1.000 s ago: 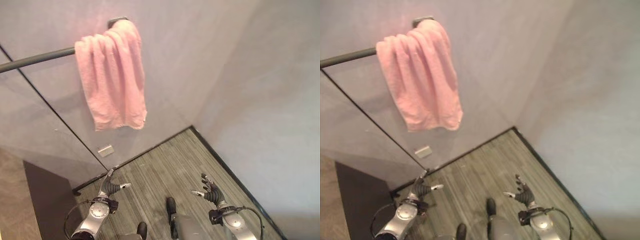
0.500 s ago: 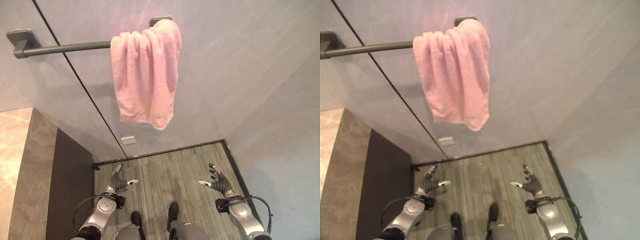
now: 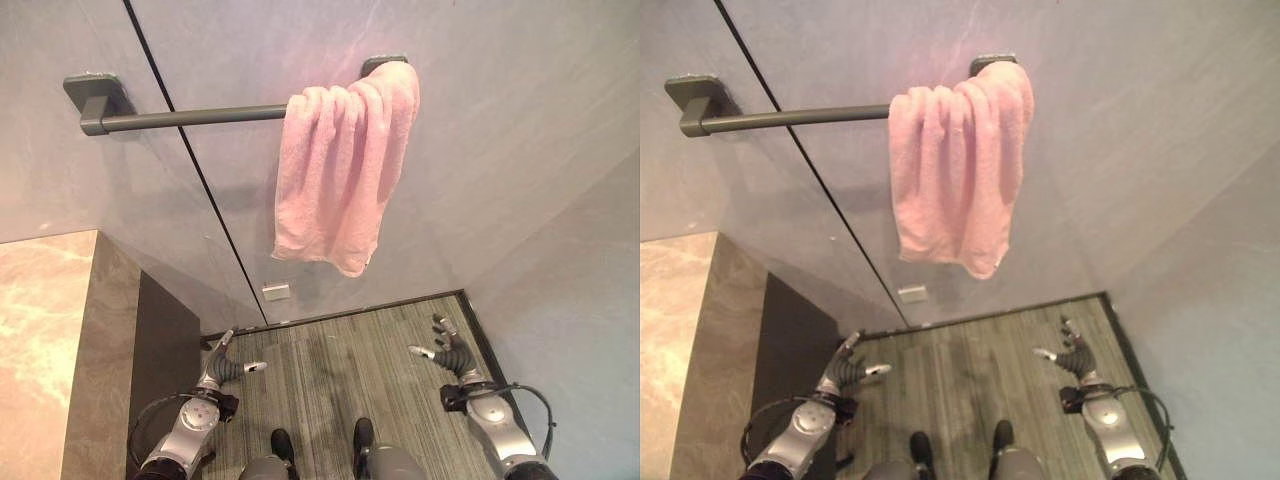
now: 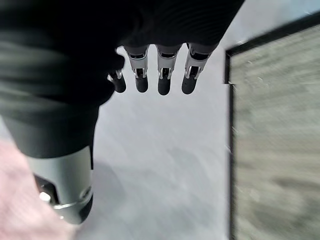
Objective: Put brush and paste in cup on sink, flatten towel.
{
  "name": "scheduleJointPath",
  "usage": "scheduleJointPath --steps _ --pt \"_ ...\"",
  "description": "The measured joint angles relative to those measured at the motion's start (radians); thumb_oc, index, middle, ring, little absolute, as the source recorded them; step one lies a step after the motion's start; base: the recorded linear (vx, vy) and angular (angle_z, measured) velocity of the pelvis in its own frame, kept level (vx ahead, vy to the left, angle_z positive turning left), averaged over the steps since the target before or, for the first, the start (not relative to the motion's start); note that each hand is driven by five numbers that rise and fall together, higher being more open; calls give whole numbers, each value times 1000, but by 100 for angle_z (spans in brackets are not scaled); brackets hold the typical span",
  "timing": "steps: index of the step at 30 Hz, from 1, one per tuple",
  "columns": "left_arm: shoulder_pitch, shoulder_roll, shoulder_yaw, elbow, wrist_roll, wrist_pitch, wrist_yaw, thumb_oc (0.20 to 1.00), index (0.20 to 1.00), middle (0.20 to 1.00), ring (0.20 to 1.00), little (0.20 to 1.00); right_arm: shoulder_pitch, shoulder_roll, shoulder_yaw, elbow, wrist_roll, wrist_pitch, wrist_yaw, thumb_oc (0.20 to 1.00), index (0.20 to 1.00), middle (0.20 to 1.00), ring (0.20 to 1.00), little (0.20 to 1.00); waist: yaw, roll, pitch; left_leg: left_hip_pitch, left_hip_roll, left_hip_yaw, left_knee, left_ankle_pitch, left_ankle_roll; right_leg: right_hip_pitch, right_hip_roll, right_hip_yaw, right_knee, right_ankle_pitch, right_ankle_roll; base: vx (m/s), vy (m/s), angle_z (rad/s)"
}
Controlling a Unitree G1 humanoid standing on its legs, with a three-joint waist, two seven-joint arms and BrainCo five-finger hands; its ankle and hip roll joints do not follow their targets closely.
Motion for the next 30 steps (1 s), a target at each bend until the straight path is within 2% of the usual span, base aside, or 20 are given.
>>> scheduleJointPath --steps 2,3,5,6,7,8,9,10,11,13,15,18,21,30 --pt "12 49 -1 -40 9 -1 -21 1000 1000 1000 1000 1000 7 -31 -22 -18 16 0 4 1000 1000 1000 1000 1000 -9 -2 0 30 -3 -10 -38 1 -4 -57 -18 17 104 -22 21 274 -115 5" --pt "14 81 -1 -75 8 -2 -32 1000 1000 1000 1000 1000 20 -47 -37 -39 27 -1 6 1000 1000 1000 1000 1000 -18 -12 -5 27 -10 -24 -43 7 -13 -60 -32 22 64 -38 25 201 -148 28" --pt "1 124 6 -105 2 -5 -44 1000 1000 1000 1000 1000 26 -73 -45 -48 53 -10 10 1000 1000 1000 1000 1000 -24 -30 -15 25 -28 -35 -60 19 -13 -56 -60 24 -73 -29 34 179 -128 30" --pt "-8 143 10 -110 -2 -6 -45 1000 1000 1000 1000 1000 27 -80 -48 -52 55 -16 12 1000 1000 1000 1000 1000 -28 -48 -22 28 -34 -58 -66 34 -9 -38 -69 30 -162 -5 40 210 -158 58" --pt "-26 155 3 -112 -4 -4 -51 1000 1000 1000 1000 1000 41 -87 -48 -64 68 -17 26 1000 1000 1000 1000 1000 -45 -54 -23 24 -36 -92 -62 39 -17 0 -57 97 -225 22 53 143 -136 87" --pt "-35 163 2 -130 -10 -9 -58 1000 1000 1000 1000 1000 57 -91 -49 -71 90 -18 43 1000 1000 1000 1000 1000 -45 -69 -28 32 -42 -112 -69 44 -27 20 -59 112 -260 67 42 193 -184 78" --pt "-34 173 6 -148 -13 -14 -66 1000 1000 1000 1000 1000 54 -96 -47 -71 115 -17 69 1000 1000 1000 1000 1000 -37 -90 -37 47 -49 -118 -79 44 -42 49 -56 112 -293 95 7 137 -135 40" --pt "-33 170 6 -148 -13 -14 -67 1000 1000 1000 1000 1000 55 -97 -48 -68 118 -17 72 1000 1000 1000 1000 1000 -34 -85 -37 48 -45 -119 -79 44 -43 55 -52 111 -299 101 7 135 -124 15" --pt "-27 182 4 -191 -27 -14 -83 1000 1000 1000 1000 1000 28 -133 -50 -97 163 -17 96 1000 1000 1000 1000 1000 -27 -57 -37 48 -10 -135 -80 43 -68 96 -21 95 -371 123 -9 96 -90 11" --pt "-43 187 6 -235 -59 -19 -87 1000 1000 1000 1000 1000 0 -183 -56 -118 210 -19 118 1000 1000 1000 1000 1000 -26 -37 -35 48 18 -151 -80 46 -82 113 6 73 -382 128 -22 147 -128 22" --pt "-96 186 3 -248 -105 -24 -99 1000 1000 1000 1000 1000 -61 -248 -58 -108 261 -18 136 1000 1000 1000 1000 1000 -28 -28 -38 49 45 -172 -80 51 -93 125 31 47 -383 116 -37 158 -119 25" --pt "-157 186 0 -253 -161 -25 -107 1000 1000 1000 1000 1000 -158 -288 -47 -106 300 -18 147 1000 1000 1000 1000 1000 -32 -22 -38 60 67 -198 -80 52 -104 142 53 36 -385 108 -47 127 -80 10" --pt "-234 184 -33 -253 -193 -26 -106 1000 1000 1000 1000 1000 -242 -320 23 -97 338 -17 161 1000 1000 1000 1000 1000 -39 -16 -42 51 75 -223 -81 54 -125 148 55 14 -391 94 -50 73 -49 21" --pt "-480 193 -139 -227 -317 -35 -82 1000 1000 1000 1000 1000 -542 -330 300 -41 468 9 223 1000 1000 1000 1000 1000 -23 11 -62 -39 72 -250 -80 74 -135 68 53 -7 -383 114 -71 21 -4 8"
